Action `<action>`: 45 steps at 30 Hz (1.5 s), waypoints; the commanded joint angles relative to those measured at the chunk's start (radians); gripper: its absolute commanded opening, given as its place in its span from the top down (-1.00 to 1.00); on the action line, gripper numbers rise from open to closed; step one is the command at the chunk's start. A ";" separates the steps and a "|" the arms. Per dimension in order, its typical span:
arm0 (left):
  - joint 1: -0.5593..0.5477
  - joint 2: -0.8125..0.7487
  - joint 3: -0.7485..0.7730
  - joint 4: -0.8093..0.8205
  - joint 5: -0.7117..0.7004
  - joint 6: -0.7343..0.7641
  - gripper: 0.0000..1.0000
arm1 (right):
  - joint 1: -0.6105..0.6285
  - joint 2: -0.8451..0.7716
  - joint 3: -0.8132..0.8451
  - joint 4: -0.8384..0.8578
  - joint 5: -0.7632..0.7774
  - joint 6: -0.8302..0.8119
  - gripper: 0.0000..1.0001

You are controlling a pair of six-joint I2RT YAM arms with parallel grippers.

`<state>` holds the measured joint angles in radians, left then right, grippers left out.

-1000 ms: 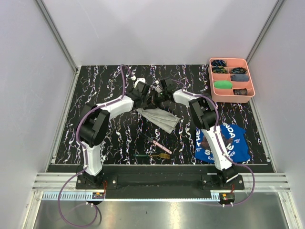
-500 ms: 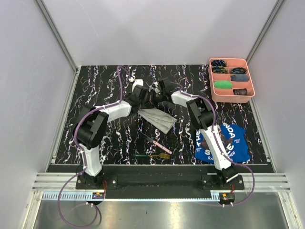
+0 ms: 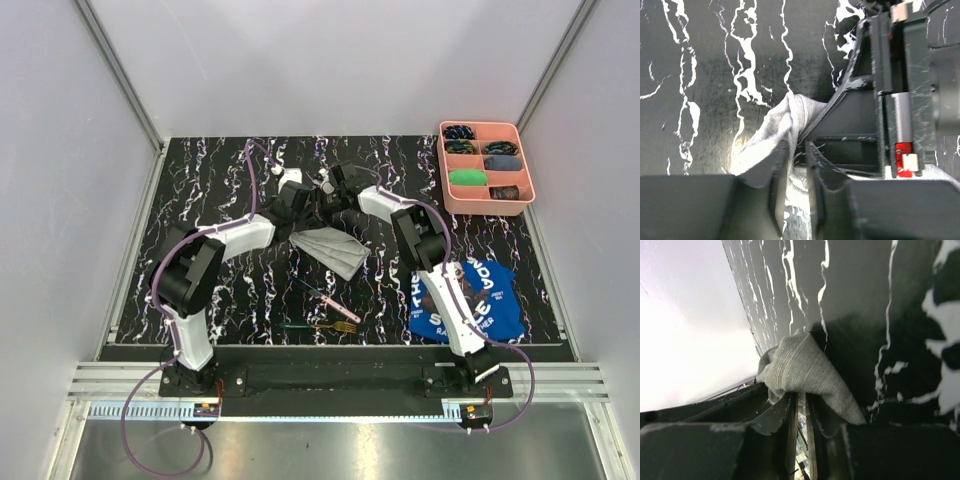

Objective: Fold the napkin into a case and place the utensils inside
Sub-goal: Grasp the top corner of the smaller rectangle folded napkin from the folded napkin.

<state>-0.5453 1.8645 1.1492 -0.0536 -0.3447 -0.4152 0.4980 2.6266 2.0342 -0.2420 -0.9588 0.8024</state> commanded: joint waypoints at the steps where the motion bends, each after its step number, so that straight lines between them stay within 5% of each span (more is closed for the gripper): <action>1: -0.007 -0.059 0.032 -0.041 -0.031 -0.026 0.47 | -0.019 -0.118 -0.012 -0.034 0.008 -0.054 0.57; 9: 0.004 -0.103 0.001 -0.078 -0.020 -0.080 0.37 | -0.019 -0.175 -0.032 -0.092 0.022 -0.129 0.34; 22: 0.139 -0.151 -0.083 -0.057 0.208 -0.223 0.56 | 0.016 -0.132 0.006 -0.140 0.049 -0.181 0.21; 45: 0.146 -0.133 -0.074 -0.034 0.268 -0.231 0.49 | 0.045 -0.048 0.110 -0.261 0.127 -0.256 0.49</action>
<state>-0.4000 1.7573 1.0649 -0.1326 -0.0952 -0.6380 0.5278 2.5694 2.0872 -0.4782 -0.8486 0.5785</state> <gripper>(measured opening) 0.244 0.287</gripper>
